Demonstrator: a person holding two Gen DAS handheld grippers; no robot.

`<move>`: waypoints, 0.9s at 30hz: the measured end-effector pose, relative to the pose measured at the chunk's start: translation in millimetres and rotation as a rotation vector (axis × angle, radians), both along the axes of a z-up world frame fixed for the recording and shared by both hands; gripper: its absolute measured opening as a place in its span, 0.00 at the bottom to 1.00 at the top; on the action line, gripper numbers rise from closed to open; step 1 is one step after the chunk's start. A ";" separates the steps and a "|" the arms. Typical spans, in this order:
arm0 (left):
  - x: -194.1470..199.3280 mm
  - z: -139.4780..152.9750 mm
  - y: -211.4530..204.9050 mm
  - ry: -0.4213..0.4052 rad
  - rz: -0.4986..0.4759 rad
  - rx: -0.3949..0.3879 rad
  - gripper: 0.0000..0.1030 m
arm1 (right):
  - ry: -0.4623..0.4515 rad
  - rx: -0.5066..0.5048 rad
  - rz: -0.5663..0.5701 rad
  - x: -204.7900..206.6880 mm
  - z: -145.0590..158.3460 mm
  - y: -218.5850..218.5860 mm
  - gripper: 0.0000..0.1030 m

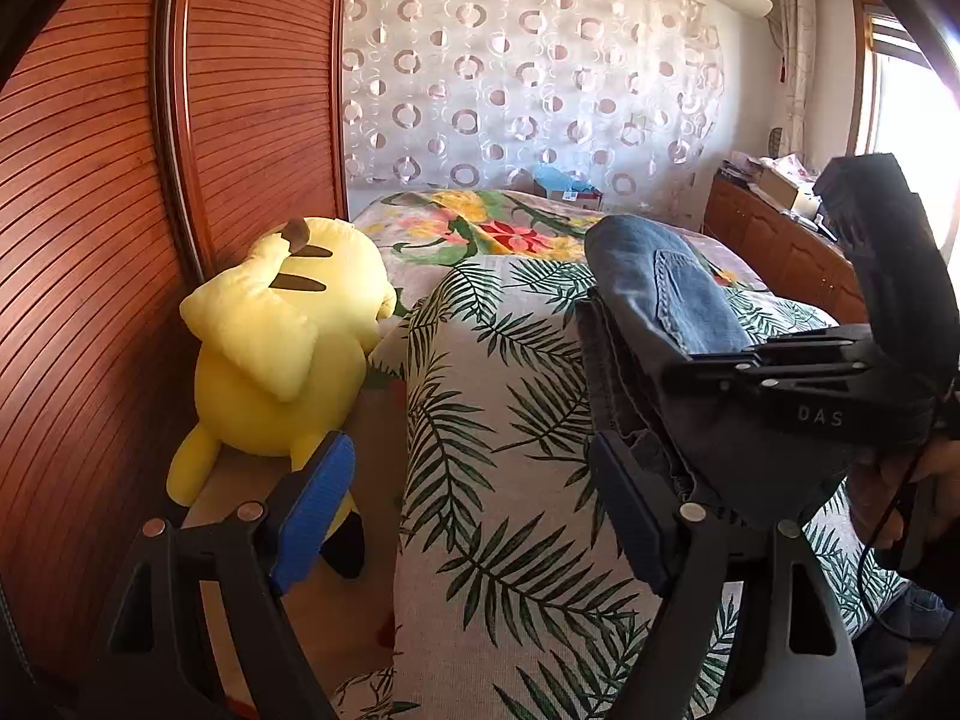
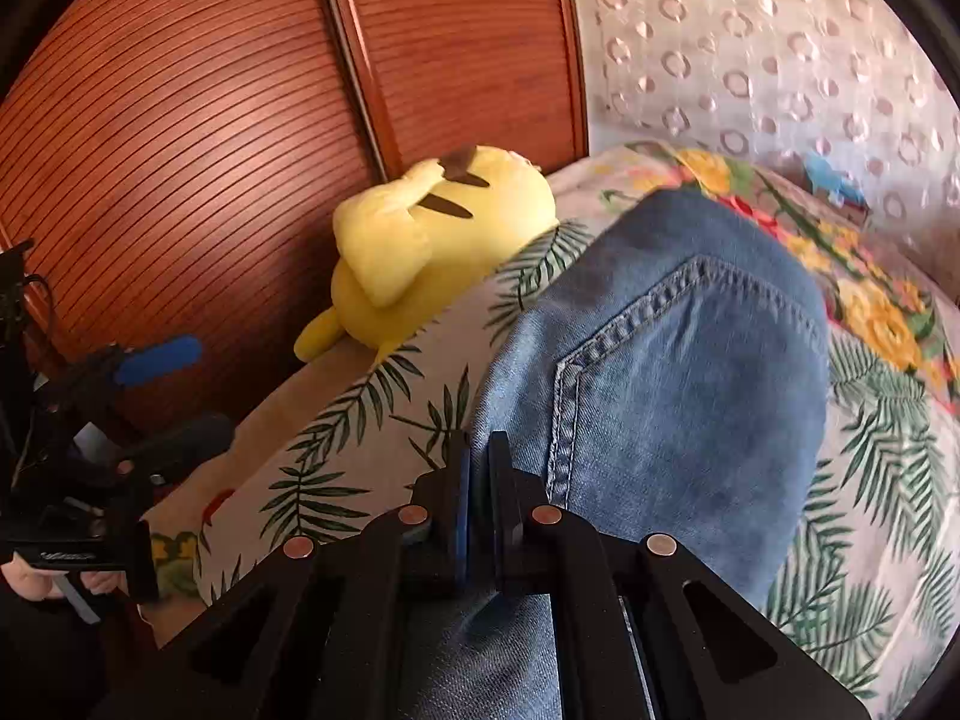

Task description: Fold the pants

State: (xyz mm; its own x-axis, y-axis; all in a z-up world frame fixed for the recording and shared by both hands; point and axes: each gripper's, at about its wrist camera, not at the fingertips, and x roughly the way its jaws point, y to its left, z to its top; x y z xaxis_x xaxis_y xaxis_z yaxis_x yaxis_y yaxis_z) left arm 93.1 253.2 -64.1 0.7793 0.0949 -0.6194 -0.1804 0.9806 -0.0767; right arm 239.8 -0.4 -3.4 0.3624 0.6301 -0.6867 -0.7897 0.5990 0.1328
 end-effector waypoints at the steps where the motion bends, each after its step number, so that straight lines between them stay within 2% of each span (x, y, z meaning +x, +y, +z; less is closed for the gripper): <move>1: 0.4 0.4 -1.4 0.001 -0.004 0.001 0.79 | 0.001 0.006 0.009 0.4 1.3 -2.4 0.07; 4: 3.2 0.8 -5.8 0.000 -0.013 0.005 0.79 | -0.033 0.023 0.045 -5.8 14.6 -5.6 0.13; 9: 10.1 6.0 -15.3 -0.004 -0.029 0.006 0.79 | -0.101 0.063 0.008 -10.9 37.1 -29.5 0.23; 13: 20.2 13.3 -27.6 -0.013 -0.069 -0.006 0.79 | -0.153 0.035 -0.043 -12.0 35.4 -44.7 0.28; 17: 37.6 20.9 -47.5 -0.023 -0.136 -0.021 0.79 | -0.176 0.000 -0.097 6.1 25.1 -54.5 0.40; 23: 74.8 13.9 -77.9 0.028 -0.214 0.015 0.79 | -0.156 -0.050 -0.163 50.5 10.1 -45.8 0.45; 27: 93.1 -0.8 -78.9 0.083 -0.208 0.026 0.79 | -0.117 -0.060 -0.172 88.3 4.4 -38.3 0.45</move>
